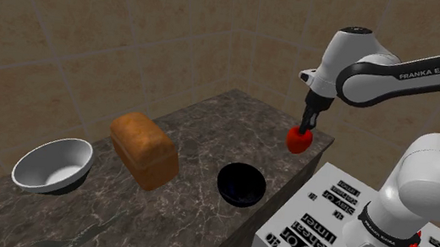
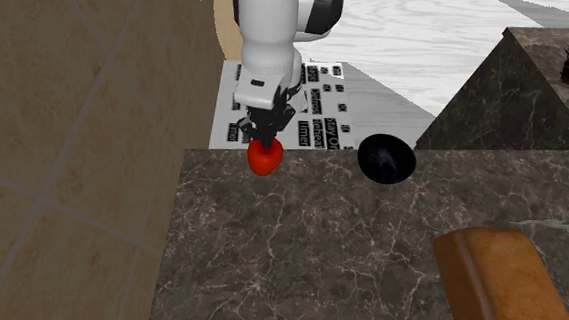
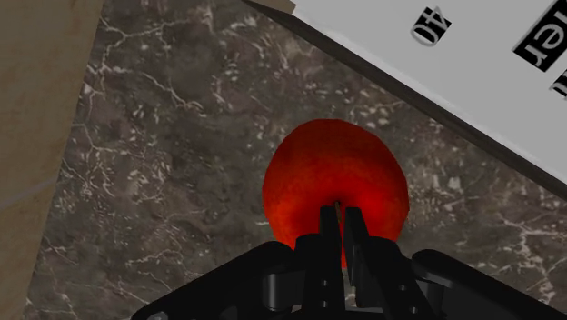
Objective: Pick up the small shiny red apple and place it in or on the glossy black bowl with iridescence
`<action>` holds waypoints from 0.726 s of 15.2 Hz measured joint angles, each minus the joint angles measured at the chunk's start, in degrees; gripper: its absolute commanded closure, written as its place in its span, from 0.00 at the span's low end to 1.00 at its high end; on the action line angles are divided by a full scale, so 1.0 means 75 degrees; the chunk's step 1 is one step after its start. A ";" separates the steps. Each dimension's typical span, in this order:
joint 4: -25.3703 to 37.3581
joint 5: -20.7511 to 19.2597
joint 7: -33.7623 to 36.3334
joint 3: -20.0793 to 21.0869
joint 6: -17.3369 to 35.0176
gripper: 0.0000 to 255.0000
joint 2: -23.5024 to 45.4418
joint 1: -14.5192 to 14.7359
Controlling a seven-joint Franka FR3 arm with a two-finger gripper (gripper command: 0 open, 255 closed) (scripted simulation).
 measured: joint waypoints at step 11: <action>0.0915 0.0193 -0.0084 0.0137 -0.1291 1.00 -0.0384 0.0090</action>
